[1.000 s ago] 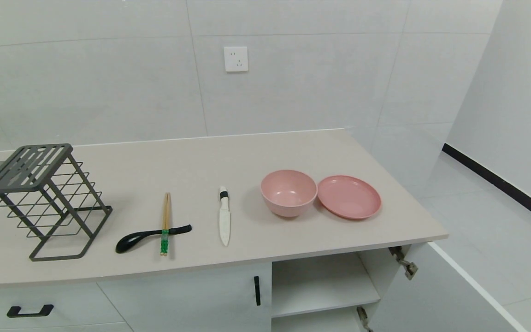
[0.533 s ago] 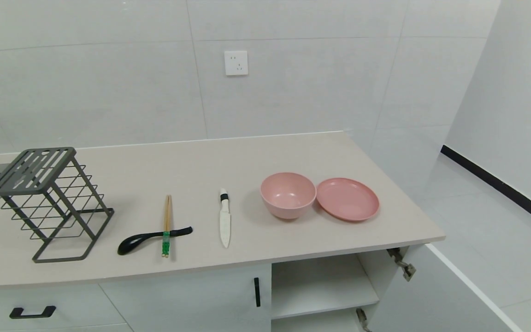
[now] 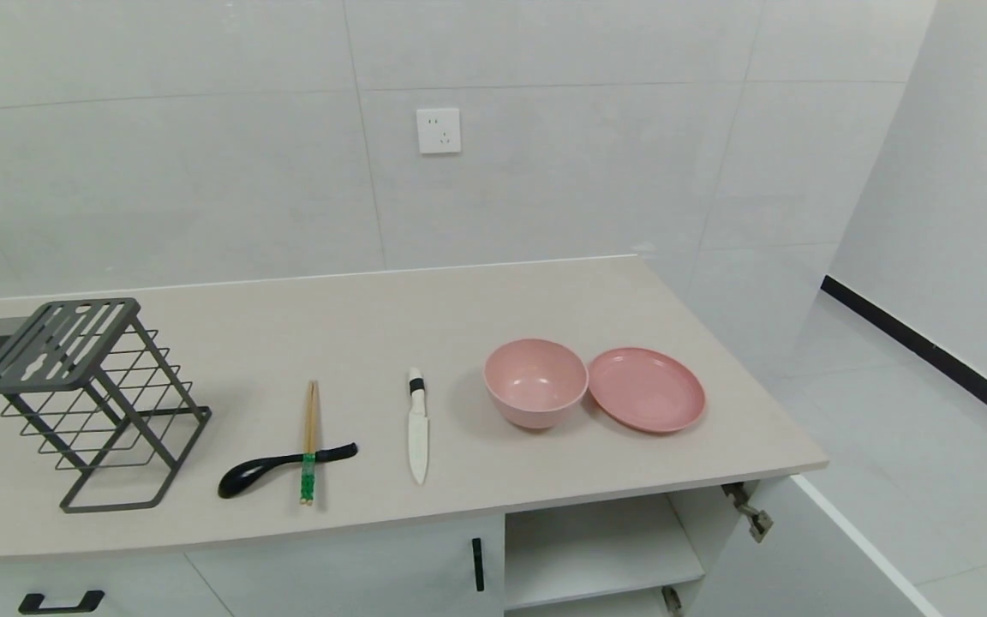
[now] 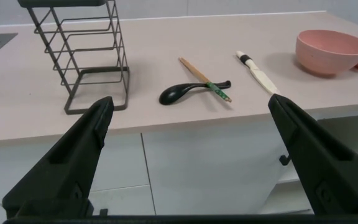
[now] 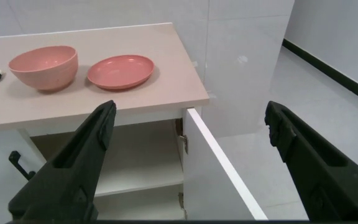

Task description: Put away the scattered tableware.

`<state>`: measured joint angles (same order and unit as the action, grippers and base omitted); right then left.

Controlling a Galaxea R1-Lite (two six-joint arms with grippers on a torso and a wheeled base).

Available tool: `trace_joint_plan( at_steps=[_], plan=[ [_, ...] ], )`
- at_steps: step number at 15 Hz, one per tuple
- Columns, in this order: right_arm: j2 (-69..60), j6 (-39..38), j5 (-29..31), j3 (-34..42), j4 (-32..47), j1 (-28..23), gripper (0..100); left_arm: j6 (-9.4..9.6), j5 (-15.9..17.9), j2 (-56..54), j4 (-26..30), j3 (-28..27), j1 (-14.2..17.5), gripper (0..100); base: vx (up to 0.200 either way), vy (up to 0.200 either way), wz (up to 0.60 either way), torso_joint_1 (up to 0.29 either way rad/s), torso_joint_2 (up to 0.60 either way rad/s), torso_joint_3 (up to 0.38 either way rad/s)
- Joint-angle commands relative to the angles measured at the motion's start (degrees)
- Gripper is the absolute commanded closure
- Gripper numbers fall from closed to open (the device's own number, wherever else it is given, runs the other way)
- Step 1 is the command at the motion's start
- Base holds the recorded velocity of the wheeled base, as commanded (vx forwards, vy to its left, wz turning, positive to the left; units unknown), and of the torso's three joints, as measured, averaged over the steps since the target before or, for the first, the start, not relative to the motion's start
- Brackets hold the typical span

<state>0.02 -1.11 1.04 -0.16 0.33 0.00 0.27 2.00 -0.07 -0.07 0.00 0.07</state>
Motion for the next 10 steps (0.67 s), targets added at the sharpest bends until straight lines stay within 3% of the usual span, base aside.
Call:
trace_joint_plan(
  at_steps=[1,6,9,10],
  plan=[
    [-0.02,-0.03,0.02,0.07,0.02,0.00,0,0.00,0.02,0.07,-0.01,0.00,0.01,0,0.000,0.000,0.00,0.000,0.00,0.000],
    [-0.02,-0.03,0.02,-0.02,0.02,0.00,0,0.17,0.02,0.07,-0.01,0.00,0.01,0,0.000,0.000,0.00,0.159,-0.31,-0.156],
    [-0.02,-0.03,0.02,-0.02,0.02,0.00,0,-0.09,-0.07,0.07,-0.01,0.00,0.01,0,0.200,0.000,0.00,0.049,-0.10,-0.041],
    [-0.02,-0.03,-0.07,-0.02,0.02,0.00,0,-0.09,-0.07,0.07,-0.01,0.00,0.01,0,0.000,0.000,0.00,0.000,0.00,0.000]
  ],
)
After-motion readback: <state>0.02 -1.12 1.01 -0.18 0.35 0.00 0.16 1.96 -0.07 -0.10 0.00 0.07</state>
